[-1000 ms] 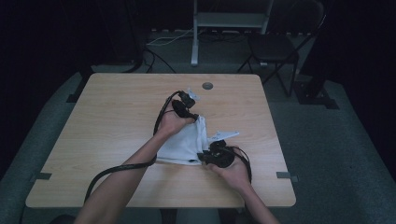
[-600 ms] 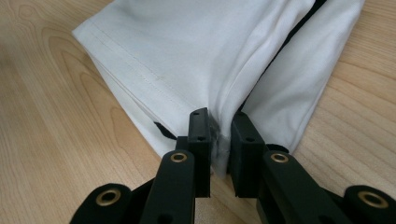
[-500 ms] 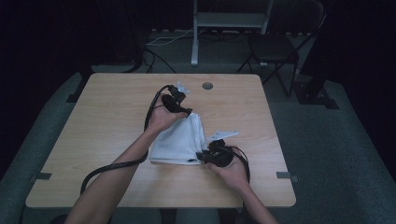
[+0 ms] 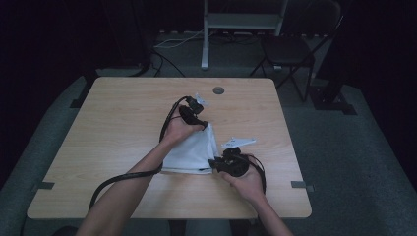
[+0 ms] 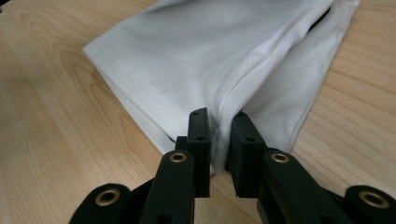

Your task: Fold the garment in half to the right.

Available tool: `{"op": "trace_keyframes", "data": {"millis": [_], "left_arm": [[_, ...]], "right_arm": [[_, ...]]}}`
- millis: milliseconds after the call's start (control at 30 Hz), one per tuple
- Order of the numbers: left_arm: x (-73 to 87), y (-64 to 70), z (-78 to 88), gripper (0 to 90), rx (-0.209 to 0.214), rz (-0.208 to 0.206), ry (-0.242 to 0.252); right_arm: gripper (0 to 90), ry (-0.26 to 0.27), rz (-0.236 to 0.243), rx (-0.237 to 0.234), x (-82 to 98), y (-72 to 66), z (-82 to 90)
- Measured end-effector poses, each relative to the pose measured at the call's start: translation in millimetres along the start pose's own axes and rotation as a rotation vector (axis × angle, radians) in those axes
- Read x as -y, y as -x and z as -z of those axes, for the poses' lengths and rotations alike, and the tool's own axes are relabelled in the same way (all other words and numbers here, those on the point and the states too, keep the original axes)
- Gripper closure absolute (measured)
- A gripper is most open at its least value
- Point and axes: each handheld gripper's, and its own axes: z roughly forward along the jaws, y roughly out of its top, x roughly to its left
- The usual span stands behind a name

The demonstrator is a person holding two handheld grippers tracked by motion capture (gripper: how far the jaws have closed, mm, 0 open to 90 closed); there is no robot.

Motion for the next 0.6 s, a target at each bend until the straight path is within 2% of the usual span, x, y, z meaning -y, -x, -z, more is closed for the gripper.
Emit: {"op": "trace_keyframes", "data": {"millis": [233, 300, 467, 600], "left_arm": [[-3.8, -1.1, 8.7, 38.9, -0.001, -0.002, 0.026], [-4.0, -3.3, 12.8, 38.9, -0.003, -0.005, 0.029], [-5.1, -11.4, 23.9, 38.4, -0.007, 0.007, 0.048], [-4.6, -15.1, 30.6, 38.4, -0.014, 0.011, 0.054]], "right_arm": [[74.7, 0.041, -0.026, 0.039, -6.3, 1.8, 10.0], [74.5, 0.031, -0.030, 0.049, -7.1, 2.9, 7.6], [74.6, -0.033, -0.045, 0.081, -0.2, 8.6, -4.0], [74.6, -0.041, -0.034, 0.089, 2.0, 7.3, -6.6]]}}
